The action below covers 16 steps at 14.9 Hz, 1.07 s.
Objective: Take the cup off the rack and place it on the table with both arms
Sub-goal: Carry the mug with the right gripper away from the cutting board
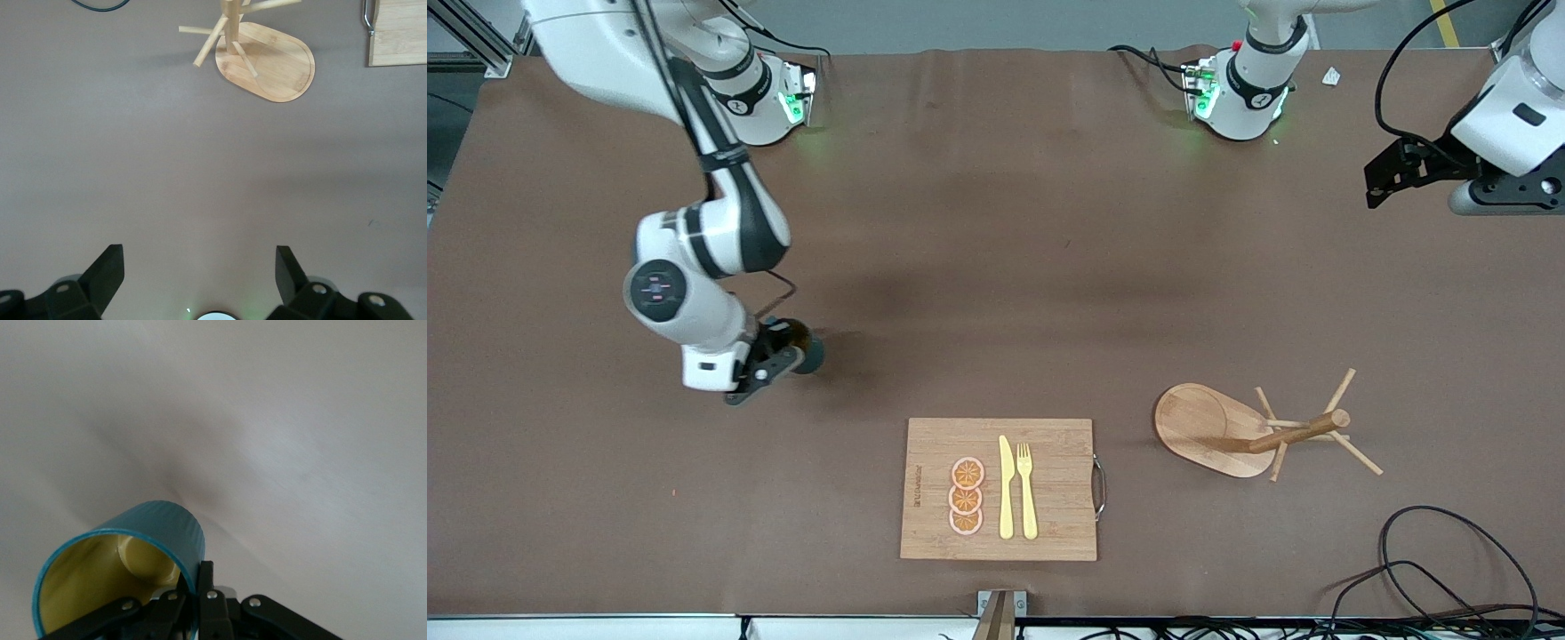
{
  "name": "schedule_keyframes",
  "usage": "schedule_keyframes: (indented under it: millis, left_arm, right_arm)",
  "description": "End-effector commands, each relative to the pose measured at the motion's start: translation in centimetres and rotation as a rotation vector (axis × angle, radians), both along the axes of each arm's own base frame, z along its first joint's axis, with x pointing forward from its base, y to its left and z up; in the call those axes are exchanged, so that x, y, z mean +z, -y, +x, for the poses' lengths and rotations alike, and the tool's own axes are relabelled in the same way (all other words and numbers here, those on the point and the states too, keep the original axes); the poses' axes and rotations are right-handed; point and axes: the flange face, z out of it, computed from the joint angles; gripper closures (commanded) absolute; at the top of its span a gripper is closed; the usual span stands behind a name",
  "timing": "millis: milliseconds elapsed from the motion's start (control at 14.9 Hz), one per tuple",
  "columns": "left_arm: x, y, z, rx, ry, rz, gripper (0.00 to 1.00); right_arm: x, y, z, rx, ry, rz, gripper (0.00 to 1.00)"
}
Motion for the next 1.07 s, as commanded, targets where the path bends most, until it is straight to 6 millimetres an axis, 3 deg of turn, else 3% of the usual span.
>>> schedule_keyframes:
  millis: [0, 268, 468, 1004]
  left_arm:
    - [0.3, 0.0, -0.7, -0.016, 0.019, -0.002, 0.00]
    - [0.6, 0.0, -0.8, -0.006, 0.020, -0.014, 0.00]
    - [0.6, 0.1, -0.8, 0.003, 0.022, -0.014, 0.00]
    - [0.7, 0.2, 0.9, -0.001, 0.034, -0.016, 0.00]
  right_arm:
    - [0.3, 6.9, -1.1, 0.158, 0.000, 0.020, 0.99]
    - [-1.3, 15.4, -1.5, 0.347, 0.061, 0.020, 0.99]
    - [-1.6, 16.4, -1.5, 0.430, 0.066, 0.025, 0.99]
    - [-4.2, 16.0, -1.8, 0.576, 0.051, 0.032, 0.99]
